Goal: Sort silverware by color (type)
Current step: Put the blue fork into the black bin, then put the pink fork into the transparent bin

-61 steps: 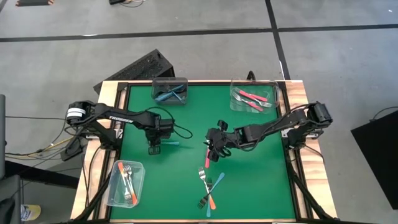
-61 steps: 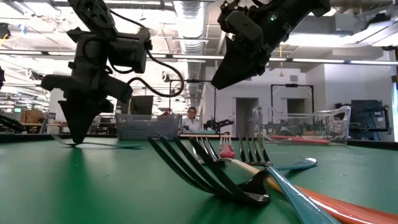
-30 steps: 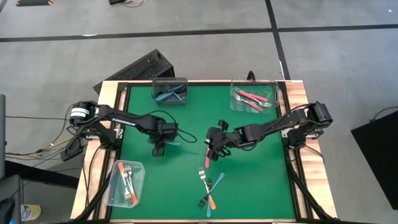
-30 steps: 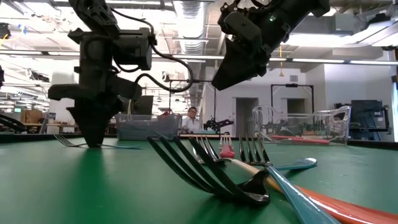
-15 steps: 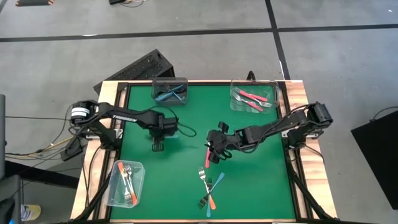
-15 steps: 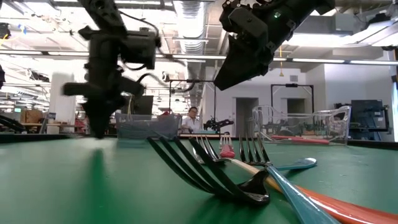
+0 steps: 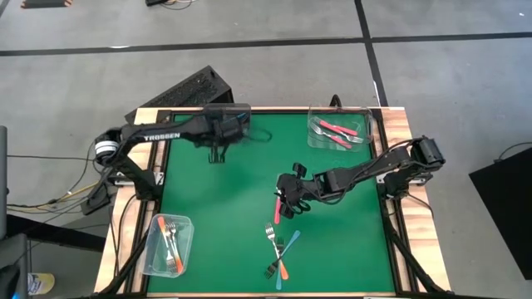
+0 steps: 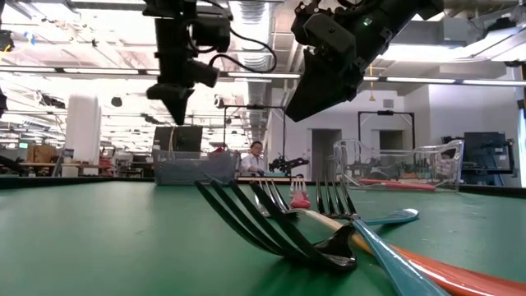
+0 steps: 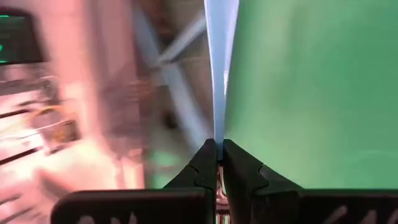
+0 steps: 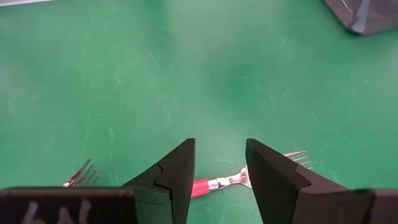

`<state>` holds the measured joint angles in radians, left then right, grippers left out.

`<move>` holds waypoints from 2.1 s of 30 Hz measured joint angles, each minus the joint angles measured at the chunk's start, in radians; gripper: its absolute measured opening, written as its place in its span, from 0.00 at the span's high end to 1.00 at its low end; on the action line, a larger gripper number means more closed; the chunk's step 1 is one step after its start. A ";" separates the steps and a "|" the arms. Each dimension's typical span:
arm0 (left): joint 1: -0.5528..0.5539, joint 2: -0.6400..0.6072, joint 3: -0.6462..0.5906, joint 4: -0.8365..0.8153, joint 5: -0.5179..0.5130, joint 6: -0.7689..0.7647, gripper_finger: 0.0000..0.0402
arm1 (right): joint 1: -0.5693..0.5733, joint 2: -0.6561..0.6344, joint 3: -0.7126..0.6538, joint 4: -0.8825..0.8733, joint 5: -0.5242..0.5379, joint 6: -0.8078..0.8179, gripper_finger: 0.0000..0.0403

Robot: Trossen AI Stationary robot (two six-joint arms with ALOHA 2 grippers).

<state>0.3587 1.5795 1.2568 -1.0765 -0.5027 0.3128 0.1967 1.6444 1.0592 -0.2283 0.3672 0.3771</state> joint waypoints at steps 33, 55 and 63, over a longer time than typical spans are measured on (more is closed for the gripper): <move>0.095 -0.013 0.015 0.277 0.358 -0.189 0.74 | 0.047 0.000 -0.001 -0.145 0.270 0.468 0.58; -0.452 -0.014 0.015 0.117 -0.117 -0.542 0.82 | 0.010 0.273 0.033 -0.018 0.296 0.805 0.67; -0.469 -0.015 0.015 0.056 -0.168 -0.615 0.82 | 0.017 0.294 0.033 -0.011 0.183 0.801 0.63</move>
<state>-0.1106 1.5646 1.2716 -1.0210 -0.6704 -0.3019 0.2136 1.9379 1.0926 -0.2389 0.5501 1.1782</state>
